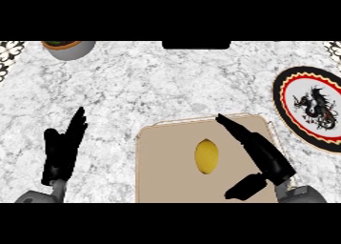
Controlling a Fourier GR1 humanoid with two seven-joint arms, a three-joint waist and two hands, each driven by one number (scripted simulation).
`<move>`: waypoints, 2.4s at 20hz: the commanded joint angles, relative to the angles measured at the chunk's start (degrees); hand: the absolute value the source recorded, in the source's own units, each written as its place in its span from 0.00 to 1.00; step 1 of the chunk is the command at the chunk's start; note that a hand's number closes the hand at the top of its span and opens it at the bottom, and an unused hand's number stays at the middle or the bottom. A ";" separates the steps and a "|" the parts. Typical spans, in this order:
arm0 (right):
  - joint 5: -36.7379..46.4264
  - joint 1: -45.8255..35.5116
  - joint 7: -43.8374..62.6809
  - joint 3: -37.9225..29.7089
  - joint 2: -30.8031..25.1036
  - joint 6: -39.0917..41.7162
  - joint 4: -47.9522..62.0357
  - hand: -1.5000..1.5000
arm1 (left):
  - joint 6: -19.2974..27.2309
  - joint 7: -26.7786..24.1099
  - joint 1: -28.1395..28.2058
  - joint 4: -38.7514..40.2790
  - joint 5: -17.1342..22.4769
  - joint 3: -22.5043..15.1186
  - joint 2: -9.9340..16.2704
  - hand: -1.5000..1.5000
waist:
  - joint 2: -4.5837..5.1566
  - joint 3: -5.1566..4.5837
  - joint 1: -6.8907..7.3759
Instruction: Pick the lemon from the tray and place it in the plate
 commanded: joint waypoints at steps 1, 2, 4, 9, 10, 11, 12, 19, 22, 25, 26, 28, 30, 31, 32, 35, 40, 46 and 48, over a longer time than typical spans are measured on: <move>3.00 2.09 3.37 1.55 2.78 1.77 -2.67 0.00 | -1.65 1.89 3.12 -4.34 -1.99 2.07 0.26 0.50 | -0.04 0.02 -0.06; 3.33 2.22 -0.74 0.91 2.06 1.22 0.65 0.00 | -0.61 0.28 -5.33 6.30 -3.37 1.76 -4.81 0.50 | 0.06 0.01 -0.40; 4.57 -1.32 -0.63 -1.00 4.38 2.69 4.08 0.00 | -4.62 -3.57 1.36 3.06 -2.74 3.87 -3.95 0.50 | 0.03 0.02 -0.05; 8.24 -0.42 -1.01 -0.28 7.63 3.14 4.92 0.00 | -4.51 -1.31 0.63 3.48 -6.84 5.39 -6.52 0.50 | 0.02 0.02 -0.14; 6.77 -0.48 0.46 -2.25 6.48 6.36 1.17 0.00 | -6.25 1.09 2.68 -1.94 -6.44 6.68 -4.69 0.50 | -0.01 0.02 -0.10; 7.79 -1.27 -2.43 -2.69 7.17 5.72 5.74 0.00 | -4.82 4.21 1.20 -2.87 -8.33 5.93 -6.06 0.50 | 0.00 0.03 -0.08; 7.26 -4.82 0.72 -2.48 8.23 6.15 6.44 0.00 | -9.00 -2.59 -2.85 7.68 -3.73 10.32 -4.95 0.50 | 0.08 0.00 -0.16; 9.97 -4.35 -2.03 -4.81 11.95 5.99 10.13 0.00 | -5.07 4.92 1.79 -3.31 -12.24 6.74 -10.41 0.50 | 0.01 0.03 -0.03; 13.84 -2.51 -5.91 -2.96 12.73 3.27 14.32 0.00 | -9.33 -0.09 -0.60 3.21 -11.12 11.31 -9.16 0.50 | 0.03 0.02 -0.13; 14.61 -1.23 -7.21 -3.99 12.78 3.63 13.72 1.00 | -11.19 1.04 1.36 1.46 -11.82 12.55 -9.57 0.50 | 0.01 0.02 -0.11; 16.51 -6.41 -7.65 -3.59 12.53 2.68 17.22 1.00 | -7.16 2.92 -1.60 1.93 -13.85 9.65 -11.81 0.50 | 0.05 0.03 -0.05; 17.83 -3.89 -9.84 -3.20 13.10 0.11 15.31 1.00 | -9.47 0.62 0.03 1.42 -13.20 10.50 -11.72 0.50 | 0.02 0.02 -0.10; 18.02 -5.64 -12.14 -4.86 13.78 -1.08 18.31 1.00 | -11.19 3.40 -1.37 1.24 -12.12 13.40 -9.98 0.50 | 0.03 0.02 -0.06; 19.39 -4.47 -14.39 -4.78 12.76 -2.06 19.55 1.00 | -10.08 3.77 -1.88 1.42 -13.59 12.46 -11.51 0.50 | 0.03 0.03 -0.10; 17.28 -5.43 -13.88 -7.37 10.46 0.60 17.62 1.00 | -13.15 1.00 3.45 -0.82 -11.95 13.02 -9.17 0.50 | 0.01 0.02 0.01; 20.18 -4.85 -11.59 -6.56 13.23 -3.38 15.86 1.00 | -12.49 -1.64 0.37 4.79 -13.04 14.57 -10.74 0.50 | 0.03 0.01 -0.14; 23.34 -14.24 -3.32 -13.69 7.16 -1.66 22.93 1.00 | -11.73 1.88 -0.64 2.85 -13.18 13.02 -11.79 0.50 | 0.21 0.00 0.19; 29.82 -20.89 3.90 -17.25 3.52 -7.79 25.36 1.00 | -11.90 1.93 3.40 -2.58 -13.78 11.84 -11.61 0.50 | -0.06 0.02 0.58; 30.54 -18.98 -0.17 -18.32 1.49 -11.37 25.54 1.00 | -11.96 0.91 1.77 1.30 -14.29 12.98 -11.22 0.50 | 0.06 0.02 0.05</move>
